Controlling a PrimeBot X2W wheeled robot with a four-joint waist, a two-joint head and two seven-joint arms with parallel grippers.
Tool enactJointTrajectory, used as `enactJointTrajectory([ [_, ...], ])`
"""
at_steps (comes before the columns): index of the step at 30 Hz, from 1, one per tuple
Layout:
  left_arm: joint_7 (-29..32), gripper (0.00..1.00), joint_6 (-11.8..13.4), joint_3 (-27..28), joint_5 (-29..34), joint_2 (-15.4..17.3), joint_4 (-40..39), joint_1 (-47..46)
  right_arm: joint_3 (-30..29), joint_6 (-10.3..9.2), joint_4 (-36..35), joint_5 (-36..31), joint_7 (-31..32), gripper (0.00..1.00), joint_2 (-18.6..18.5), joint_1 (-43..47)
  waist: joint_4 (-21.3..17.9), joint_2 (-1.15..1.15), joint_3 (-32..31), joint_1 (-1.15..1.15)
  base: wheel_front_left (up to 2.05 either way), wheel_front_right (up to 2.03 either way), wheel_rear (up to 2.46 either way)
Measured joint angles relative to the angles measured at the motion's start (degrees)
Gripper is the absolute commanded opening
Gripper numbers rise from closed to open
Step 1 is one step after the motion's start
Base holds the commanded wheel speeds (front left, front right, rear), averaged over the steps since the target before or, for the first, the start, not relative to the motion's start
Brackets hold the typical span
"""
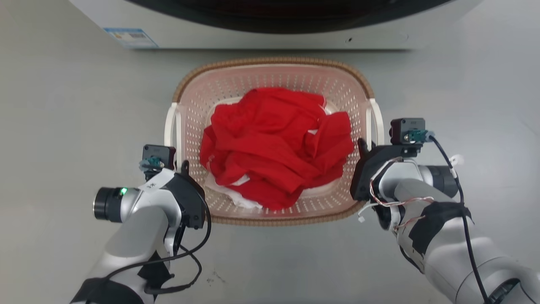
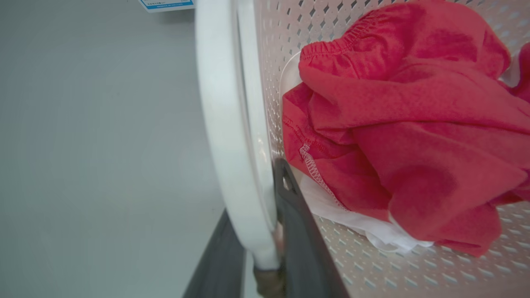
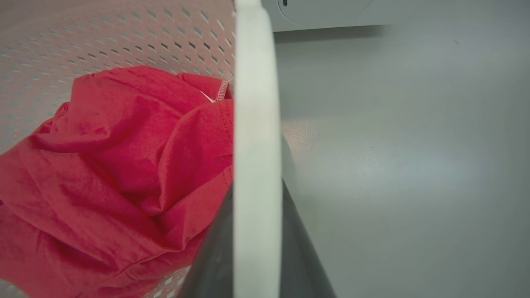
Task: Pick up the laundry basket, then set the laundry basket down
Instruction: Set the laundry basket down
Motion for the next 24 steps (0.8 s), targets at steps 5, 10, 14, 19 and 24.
enactJointTrajectory([
  [5,-0.70,0.00,0.10,0.30,0.19,0.16,-0.14,-2.30,-0.20,0.00,0.31,-0.24,-0.62,0.00,-0.03,-2.57,0.06,0.00,3.38,0.00,0.00,0.00,0.00],
  [10,-1.44,0.00,0.48,0.52,0.60,0.14,-0.45,-5.26,-0.51,0.08,0.97,-1.07,-1.49,0.00,-0.22,-5.89,0.11,0.00,7.64,0.00,0.00,0.00,0.00],
  [14,-2.52,0.00,0.54,0.60,0.66,0.13,-0.48,-6.85,-0.63,0.52,1.68,-1.45,-2.57,0.00,-0.26,-7.26,0.19,0.00,10.80,0.00,0.00,0.00,0.00],
  [19,-3.98,0.00,0.54,0.69,1.00,0.05,-0.21,-8.21,-0.63,1.00,2.52,-1.58,-3.69,0.00,-0.22,-8.24,0.38,0.00,14.10,-0.01,0.00,0.00,0.00],
  [24,-4.88,0.00,0.54,0.96,1.14,0.27,0.02,-10.12,-0.54,1.00,2.50,-1.97,-4.61,0.00,-0.24,-9.61,0.49,-0.01,15.59,-0.01,0.00,0.00,0.00],
])
